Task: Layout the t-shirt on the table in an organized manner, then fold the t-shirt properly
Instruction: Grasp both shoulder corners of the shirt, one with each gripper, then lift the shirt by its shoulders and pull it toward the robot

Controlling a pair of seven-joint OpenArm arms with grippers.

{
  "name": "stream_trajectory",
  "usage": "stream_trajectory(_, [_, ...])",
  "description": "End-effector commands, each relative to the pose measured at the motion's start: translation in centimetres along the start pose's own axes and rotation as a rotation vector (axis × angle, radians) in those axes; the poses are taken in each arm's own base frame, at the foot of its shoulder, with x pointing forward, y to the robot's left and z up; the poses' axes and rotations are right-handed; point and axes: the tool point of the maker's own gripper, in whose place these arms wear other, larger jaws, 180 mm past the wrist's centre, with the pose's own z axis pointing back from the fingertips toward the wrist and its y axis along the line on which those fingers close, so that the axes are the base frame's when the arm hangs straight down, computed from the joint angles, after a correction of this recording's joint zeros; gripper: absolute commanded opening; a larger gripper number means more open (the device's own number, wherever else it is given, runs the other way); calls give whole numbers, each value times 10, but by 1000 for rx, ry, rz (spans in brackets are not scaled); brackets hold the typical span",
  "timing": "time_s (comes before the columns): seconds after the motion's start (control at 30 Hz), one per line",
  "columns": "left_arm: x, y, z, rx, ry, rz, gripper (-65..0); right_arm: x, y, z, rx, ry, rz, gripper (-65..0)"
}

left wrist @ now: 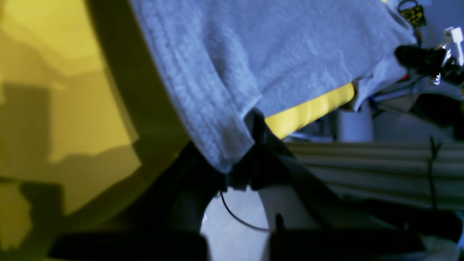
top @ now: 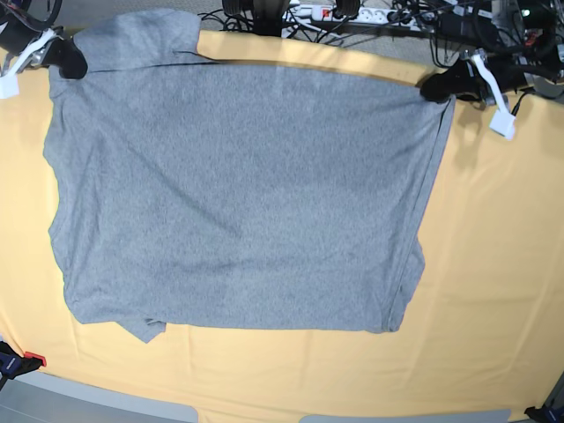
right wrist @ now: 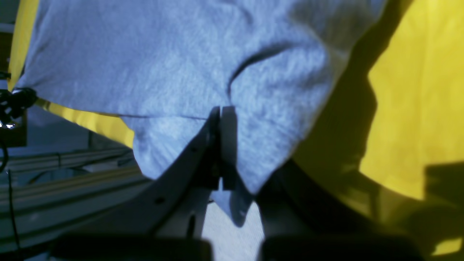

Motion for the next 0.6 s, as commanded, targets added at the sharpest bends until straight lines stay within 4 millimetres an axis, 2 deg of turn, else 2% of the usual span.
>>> stream_trajectory(0.0, [12, -9, 6, -7, -18, -54, -650, 11, 5, 6, 3, -20, 43, -650])
stream_trajectory(0.2, [12, -53, 6, -40, 34, -206, -650, 17, 23, 13, -3, -1, 140, -650])
stream_trajectory(0.3, [10, -67, 8, -48, 68, -260, -650, 11, 24, 17, -50, 49, 189, -650])
stream_trajectory(0.4, [10, -73, 11, -50, 93, -297, -650, 2, 22, 21, -83, 93, 203, -650])
stream_trajectory(0.57, [11, -68, 15, -29, 131, -330, -650, -4, 10, 25, -143, 132, 210, -650])
